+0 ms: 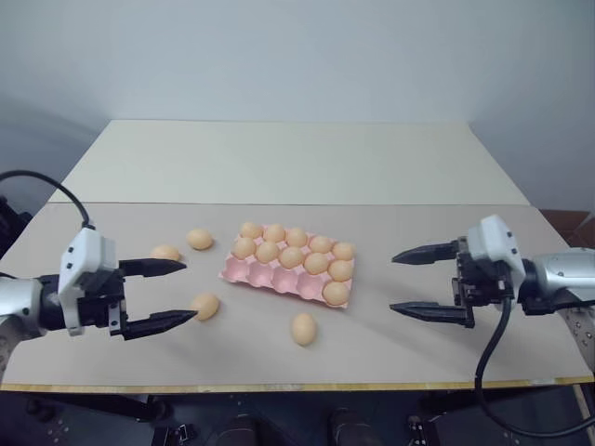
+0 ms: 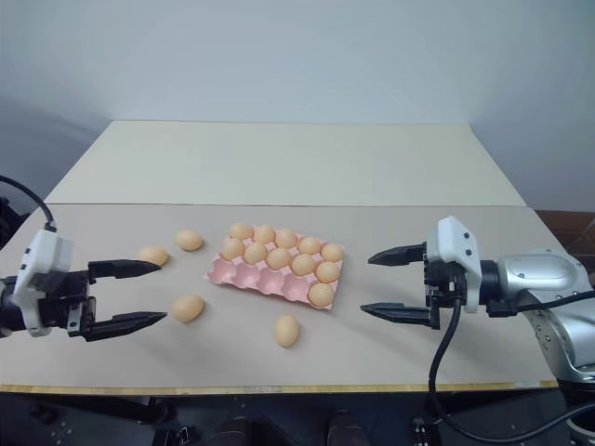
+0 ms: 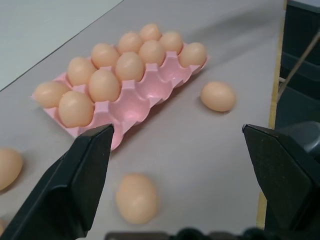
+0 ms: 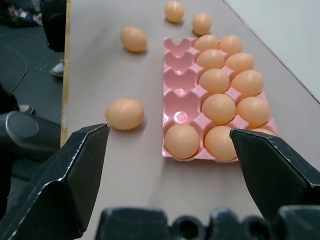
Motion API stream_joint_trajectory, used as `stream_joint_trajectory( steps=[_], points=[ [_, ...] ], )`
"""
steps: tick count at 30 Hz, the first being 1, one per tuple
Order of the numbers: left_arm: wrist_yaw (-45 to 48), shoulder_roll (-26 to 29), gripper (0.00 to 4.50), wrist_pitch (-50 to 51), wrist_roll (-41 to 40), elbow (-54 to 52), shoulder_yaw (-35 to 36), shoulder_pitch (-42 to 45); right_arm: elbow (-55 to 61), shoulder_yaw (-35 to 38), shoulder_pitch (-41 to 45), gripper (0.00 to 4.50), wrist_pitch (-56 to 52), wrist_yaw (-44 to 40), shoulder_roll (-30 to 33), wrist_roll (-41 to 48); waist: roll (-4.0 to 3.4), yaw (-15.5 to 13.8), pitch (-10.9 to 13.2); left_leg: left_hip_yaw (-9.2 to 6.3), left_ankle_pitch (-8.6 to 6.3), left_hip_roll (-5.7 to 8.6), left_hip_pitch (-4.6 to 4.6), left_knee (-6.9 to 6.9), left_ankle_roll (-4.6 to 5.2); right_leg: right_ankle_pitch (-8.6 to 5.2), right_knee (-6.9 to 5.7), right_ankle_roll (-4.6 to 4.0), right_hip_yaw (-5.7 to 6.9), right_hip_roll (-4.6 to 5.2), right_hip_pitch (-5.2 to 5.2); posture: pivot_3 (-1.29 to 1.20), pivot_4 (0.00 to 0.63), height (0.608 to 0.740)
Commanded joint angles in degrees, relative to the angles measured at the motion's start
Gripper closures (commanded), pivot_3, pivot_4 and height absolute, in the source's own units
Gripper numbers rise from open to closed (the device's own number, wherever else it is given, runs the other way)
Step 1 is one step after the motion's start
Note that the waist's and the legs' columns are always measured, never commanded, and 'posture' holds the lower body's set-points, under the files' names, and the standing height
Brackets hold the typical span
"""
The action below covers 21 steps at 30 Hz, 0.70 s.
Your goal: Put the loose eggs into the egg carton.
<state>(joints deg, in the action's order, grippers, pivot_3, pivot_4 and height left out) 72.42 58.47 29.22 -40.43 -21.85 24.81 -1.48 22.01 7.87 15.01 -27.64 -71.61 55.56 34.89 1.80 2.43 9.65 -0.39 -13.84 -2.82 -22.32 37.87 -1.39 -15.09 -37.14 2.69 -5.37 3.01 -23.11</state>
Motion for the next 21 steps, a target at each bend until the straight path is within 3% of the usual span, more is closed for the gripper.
stream_joint_trajectory(
  steps=[1, 10, 21],
  points=[
    [2.42, 0.61, 0.03, -2.34, 0.65, 0.96, -3.43, 3.42, 3.41, -4.06, 1.45, 0.00, 3.40, -0.78, -0.33, -2.83, 0.00, 0.02, 0.00, 0.00, 0.00, 0.00, 0.00, 0.00, 0.00, 0.00, -0.01, 0.00, 0.00, -0.01, 0.00, 0.00, 0.150, 0.740],
    [6.21, 0.93, 0.03, -4.26, 2.09, 5.72, -9.05, 10.06, 0.33, -24.71, 9.40, 0.00, 14.72, 3.37, -10.34, -23.02, 0.00, 0.17, 0.00, 0.00, 0.00, 0.00, -0.06, 0.00, 0.00, 0.00, -0.02, 0.00, -0.01, -0.02, -0.09, 0.00, 0.150, 0.740],
    [7.76, 1.28, 0.03, -4.31, 2.28, 5.91, -7.89, 8.60, -9.17, -34.54, 15.91, 0.00, 18.70, 4.60, -21.81, -31.35, 0.00, -0.06, 0.00, -0.03, 0.00, 0.00, -0.06, 0.01, 0.00, 0.01, -0.06, -0.01, 0.03, -0.02, -0.08, 0.00, 0.150, 0.740]
  ],
)
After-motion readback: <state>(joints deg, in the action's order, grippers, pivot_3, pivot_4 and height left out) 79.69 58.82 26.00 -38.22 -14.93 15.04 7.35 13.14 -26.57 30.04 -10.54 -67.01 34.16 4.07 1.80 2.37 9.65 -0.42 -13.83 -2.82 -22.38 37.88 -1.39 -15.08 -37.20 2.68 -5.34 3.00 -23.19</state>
